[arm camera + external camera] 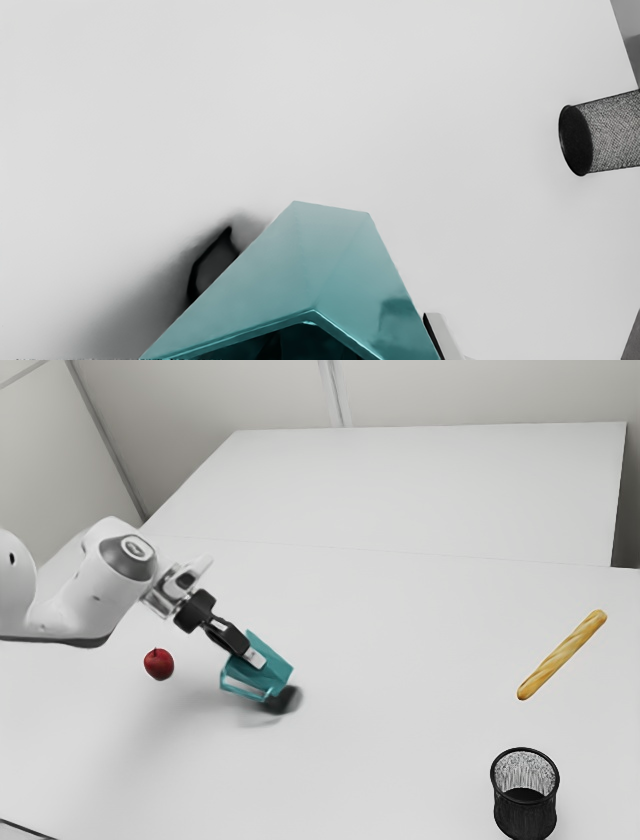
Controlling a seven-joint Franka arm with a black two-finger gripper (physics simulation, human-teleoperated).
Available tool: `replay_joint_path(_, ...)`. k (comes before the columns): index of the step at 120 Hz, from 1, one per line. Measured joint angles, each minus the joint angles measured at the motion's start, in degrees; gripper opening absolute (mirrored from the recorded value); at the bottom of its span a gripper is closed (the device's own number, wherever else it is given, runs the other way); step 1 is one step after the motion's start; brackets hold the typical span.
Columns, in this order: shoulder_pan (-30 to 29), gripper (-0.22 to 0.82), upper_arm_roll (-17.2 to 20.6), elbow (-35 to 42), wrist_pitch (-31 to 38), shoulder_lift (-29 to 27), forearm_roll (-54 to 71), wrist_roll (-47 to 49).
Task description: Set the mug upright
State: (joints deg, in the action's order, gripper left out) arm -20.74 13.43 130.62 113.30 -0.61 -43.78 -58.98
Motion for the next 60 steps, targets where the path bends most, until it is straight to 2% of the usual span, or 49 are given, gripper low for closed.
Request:
replay_joint_path(21,0.47,-0.14,3.78,-0.69,4.69,-2.08,15.93,6.36)
replay_joint_path(43,1.87,-0.14,5.7,-1.07,8.56,-1.32,29.83,14.72)
replay_joint_path(60,1.96,-0.15,6.35,-0.86,11.44,-0.68,35.48,20.74)
